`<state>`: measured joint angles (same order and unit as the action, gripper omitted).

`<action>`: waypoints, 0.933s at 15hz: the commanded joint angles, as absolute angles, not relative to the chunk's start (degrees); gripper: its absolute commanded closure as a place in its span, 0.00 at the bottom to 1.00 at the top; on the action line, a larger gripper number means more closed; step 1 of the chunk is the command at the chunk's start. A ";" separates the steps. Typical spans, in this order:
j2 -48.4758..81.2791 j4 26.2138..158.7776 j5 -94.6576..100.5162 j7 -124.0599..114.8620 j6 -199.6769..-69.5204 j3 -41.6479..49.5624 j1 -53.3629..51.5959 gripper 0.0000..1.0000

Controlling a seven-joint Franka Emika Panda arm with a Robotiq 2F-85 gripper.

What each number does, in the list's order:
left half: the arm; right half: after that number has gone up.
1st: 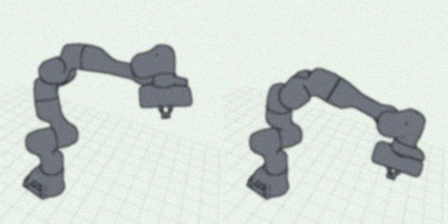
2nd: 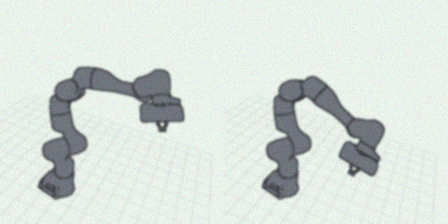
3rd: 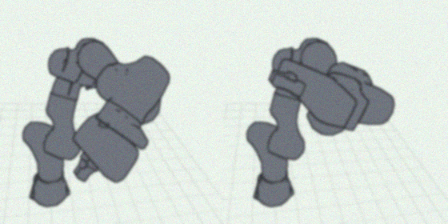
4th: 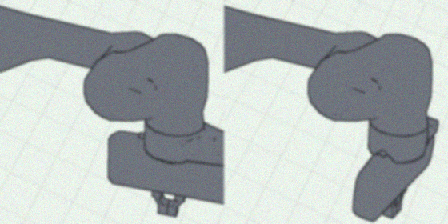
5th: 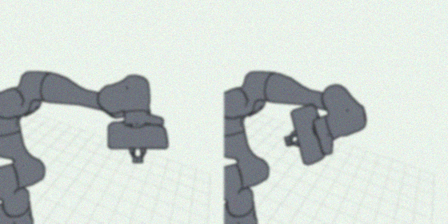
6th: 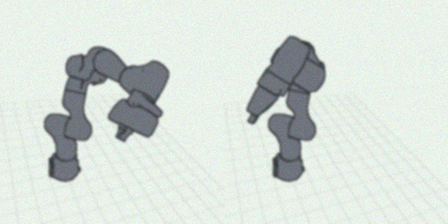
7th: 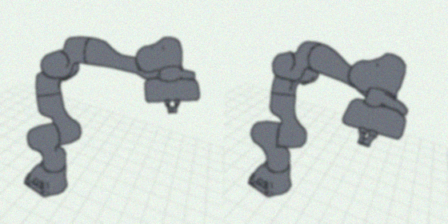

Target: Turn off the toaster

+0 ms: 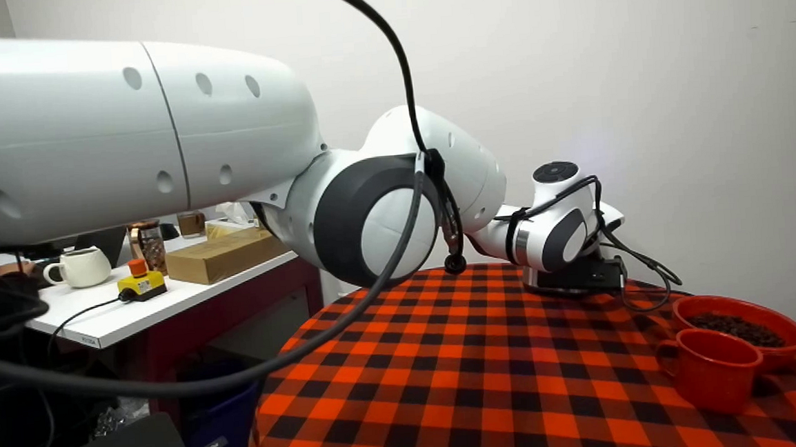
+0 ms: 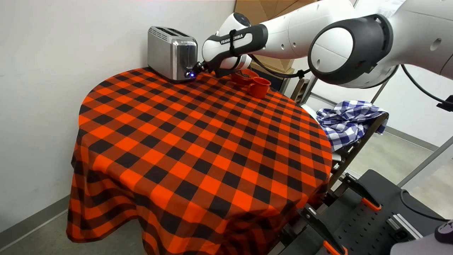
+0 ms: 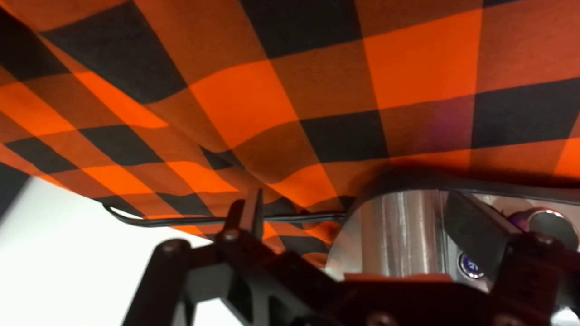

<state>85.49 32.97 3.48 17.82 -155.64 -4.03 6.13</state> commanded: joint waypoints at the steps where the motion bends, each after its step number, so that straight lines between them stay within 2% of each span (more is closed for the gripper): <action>1: 85.49 33.03 1.93 17.03 -156.51 -4.64 6.06 0.00; 14: 85.46 32.31 -0.90 16.47 -156.06 -7.52 5.98 0.00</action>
